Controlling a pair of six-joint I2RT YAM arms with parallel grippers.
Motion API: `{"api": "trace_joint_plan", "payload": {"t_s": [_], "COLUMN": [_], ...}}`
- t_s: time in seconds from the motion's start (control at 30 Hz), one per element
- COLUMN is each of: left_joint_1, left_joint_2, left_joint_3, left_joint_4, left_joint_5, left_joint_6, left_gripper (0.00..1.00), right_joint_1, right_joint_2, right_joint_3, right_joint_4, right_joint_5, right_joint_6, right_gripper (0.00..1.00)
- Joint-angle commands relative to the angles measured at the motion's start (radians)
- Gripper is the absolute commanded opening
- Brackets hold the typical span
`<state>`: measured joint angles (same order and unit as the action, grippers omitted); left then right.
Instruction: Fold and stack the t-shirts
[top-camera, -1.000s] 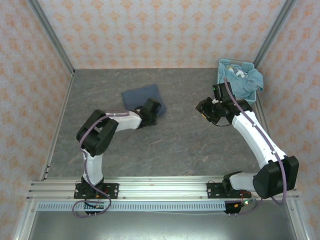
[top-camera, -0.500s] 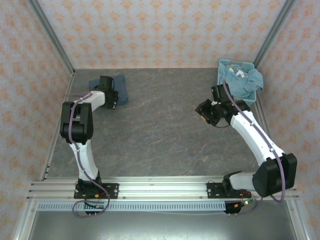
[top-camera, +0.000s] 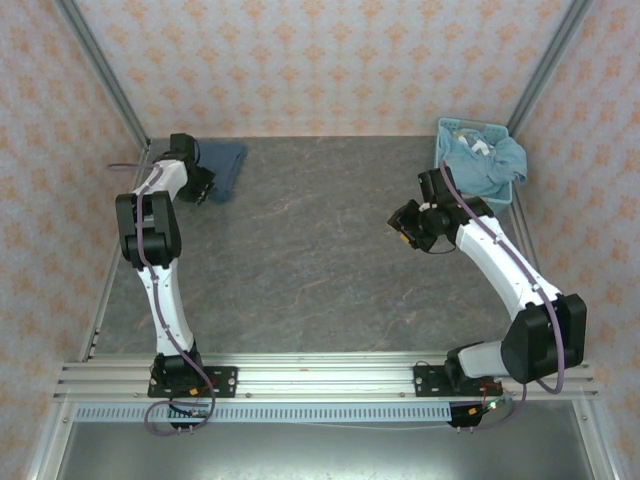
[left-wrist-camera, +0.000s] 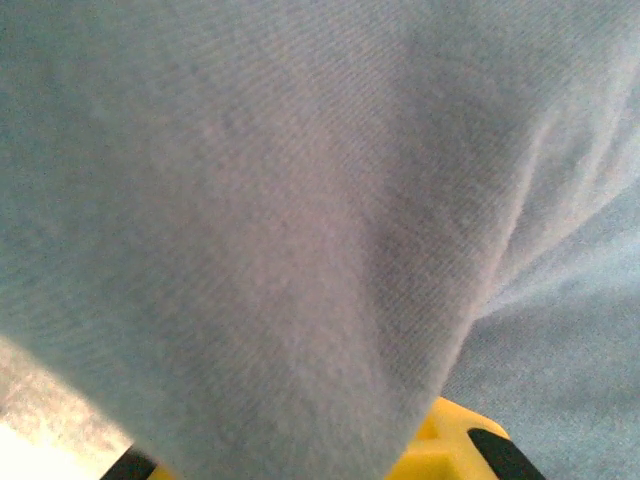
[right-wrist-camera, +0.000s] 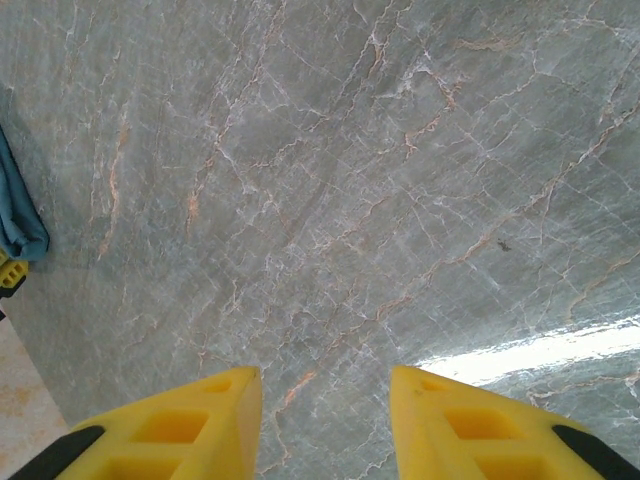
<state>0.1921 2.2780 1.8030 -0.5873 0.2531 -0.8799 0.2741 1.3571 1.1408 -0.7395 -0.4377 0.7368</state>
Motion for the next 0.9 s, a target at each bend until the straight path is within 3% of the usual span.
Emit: {"api": "trace_joint_plan", "payload": {"t_s": [0.0, 0.2, 0.4, 0.6, 0.67, 0.73, 0.8, 0.87], "left_joint_1": [-0.003, -0.026, -0.032, -0.052, -0.060, -0.064, -0.075, -0.086], "left_joint_2": [0.028, 0.022, -0.124, -0.338, -0.429, -0.531, -0.626, -0.719], "left_joint_3": [0.007, 0.001, -0.069, -0.205, -0.250, -0.312, -0.363, -0.429], "left_joint_4": [-0.022, 0.042, 0.009, 0.075, 0.065, 0.060, 0.031, 0.023], "left_joint_5": [0.047, 0.102, -0.014, 0.013, 0.012, -0.006, -0.041, -0.060], "left_joint_6": [0.000, -0.076, -0.068, -0.051, -0.032, -0.008, 0.016, 0.022], "left_gripper": [0.15, 0.21, 0.61, 0.65, 0.78, 0.95, 1.00, 1.00], "right_joint_1": [-0.002, 0.010, 0.022, 0.024, 0.022, 0.024, 0.023, 0.022], "right_joint_2": [0.004, 0.016, 0.009, -0.007, -0.019, -0.051, -0.097, -0.145], "right_joint_3": [0.028, 0.042, 0.045, 0.033, 0.034, 0.023, 0.000, -0.026], "right_joint_4": [0.011, 0.015, 0.017, 0.038, 0.061, 0.122, 0.204, 0.283], "right_joint_5": [-0.004, -0.010, -0.010, -0.022, -0.024, -0.035, -0.045, -0.044], "right_joint_6": [0.008, 0.008, 0.011, 0.006, -0.009, -0.027, -0.032, -0.021], "right_gripper": [0.38, 0.39, 0.39, 0.40, 0.43, 0.49, 0.57, 0.83]}}
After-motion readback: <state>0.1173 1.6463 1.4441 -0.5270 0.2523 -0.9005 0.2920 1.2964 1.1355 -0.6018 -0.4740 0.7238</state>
